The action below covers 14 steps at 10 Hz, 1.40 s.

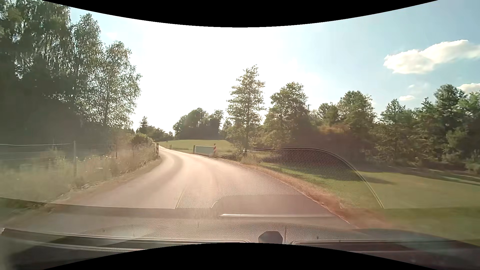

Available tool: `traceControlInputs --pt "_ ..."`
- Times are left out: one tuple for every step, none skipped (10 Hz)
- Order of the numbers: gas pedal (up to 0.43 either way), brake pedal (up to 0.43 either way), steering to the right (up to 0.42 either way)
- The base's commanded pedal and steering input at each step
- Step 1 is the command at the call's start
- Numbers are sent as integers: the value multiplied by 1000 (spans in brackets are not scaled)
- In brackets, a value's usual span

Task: Follow the waypoints while adhering to traffic rules and regulations

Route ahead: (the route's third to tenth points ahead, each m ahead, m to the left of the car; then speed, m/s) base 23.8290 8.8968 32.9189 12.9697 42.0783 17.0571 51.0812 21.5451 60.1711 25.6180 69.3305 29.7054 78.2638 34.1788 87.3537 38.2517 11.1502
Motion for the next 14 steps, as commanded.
traceControlInputs --pt "130 6 -89" --pt "130 6 -90" --pt "118 6 -90" --pt "98 6 -94" --pt "98 6 -97" --pt "98 6 -98" --pt "98 6 -96" --pt "98 6 -95" --pt "98 6 -95" --pt "98 6 -95" --pt "98 6 -90" --pt "98 6 -83" --pt "98 6 -82" --pt "98 6 -79"
